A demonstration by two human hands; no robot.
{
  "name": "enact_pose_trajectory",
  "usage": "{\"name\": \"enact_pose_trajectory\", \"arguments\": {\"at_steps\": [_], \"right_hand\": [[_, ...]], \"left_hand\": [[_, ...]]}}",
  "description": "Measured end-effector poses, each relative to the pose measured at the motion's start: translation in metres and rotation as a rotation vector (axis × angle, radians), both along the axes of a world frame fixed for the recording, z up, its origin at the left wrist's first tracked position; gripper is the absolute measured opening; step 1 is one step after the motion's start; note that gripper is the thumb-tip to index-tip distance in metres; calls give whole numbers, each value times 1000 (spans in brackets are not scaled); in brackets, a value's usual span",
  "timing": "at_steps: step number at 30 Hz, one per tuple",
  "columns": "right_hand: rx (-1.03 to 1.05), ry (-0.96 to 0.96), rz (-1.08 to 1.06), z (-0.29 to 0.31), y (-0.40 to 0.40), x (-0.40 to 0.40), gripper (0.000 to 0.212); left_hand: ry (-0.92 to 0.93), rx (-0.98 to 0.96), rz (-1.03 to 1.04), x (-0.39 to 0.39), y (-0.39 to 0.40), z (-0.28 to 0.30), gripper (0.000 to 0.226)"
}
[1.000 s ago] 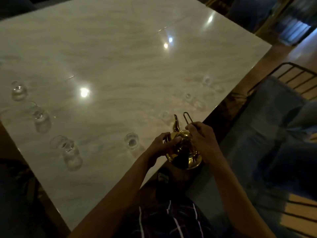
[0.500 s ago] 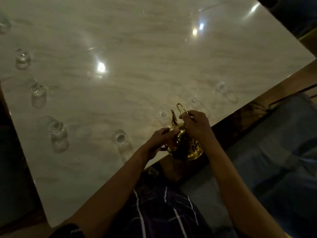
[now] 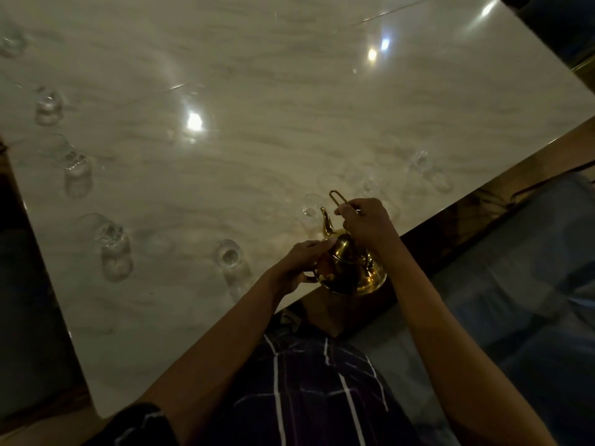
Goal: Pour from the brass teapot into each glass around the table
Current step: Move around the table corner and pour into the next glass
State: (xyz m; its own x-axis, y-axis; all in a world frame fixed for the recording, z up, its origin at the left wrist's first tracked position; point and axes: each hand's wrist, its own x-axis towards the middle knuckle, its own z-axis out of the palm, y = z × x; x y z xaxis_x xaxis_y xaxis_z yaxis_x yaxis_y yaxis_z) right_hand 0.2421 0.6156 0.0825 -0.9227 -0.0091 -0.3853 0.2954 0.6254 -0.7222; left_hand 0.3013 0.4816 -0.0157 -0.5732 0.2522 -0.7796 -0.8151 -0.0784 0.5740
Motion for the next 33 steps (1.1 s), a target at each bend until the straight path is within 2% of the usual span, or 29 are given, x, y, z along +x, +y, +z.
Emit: {"name": "enact_pose_trajectory", "arguments": {"at_steps": [5, 10, 21, 27, 33], "right_hand": [[26, 11, 9, 0, -1, -5, 23], [31, 7, 11, 2, -3, -8, 25], [55, 29, 7, 6, -7, -9, 26], [62, 31, -12, 7, -5, -7, 26], [62, 44, -8, 12, -7, -3, 25]], "left_hand": [[-1, 14, -4, -1, 1, 1, 51], [-21, 16, 8, -2, 3, 2, 59], [-21, 19, -4, -6, -1, 4, 59], [-7, 34, -17, -5, -2, 7, 41], [3, 46, -23, -2, -3, 7, 54]]}}
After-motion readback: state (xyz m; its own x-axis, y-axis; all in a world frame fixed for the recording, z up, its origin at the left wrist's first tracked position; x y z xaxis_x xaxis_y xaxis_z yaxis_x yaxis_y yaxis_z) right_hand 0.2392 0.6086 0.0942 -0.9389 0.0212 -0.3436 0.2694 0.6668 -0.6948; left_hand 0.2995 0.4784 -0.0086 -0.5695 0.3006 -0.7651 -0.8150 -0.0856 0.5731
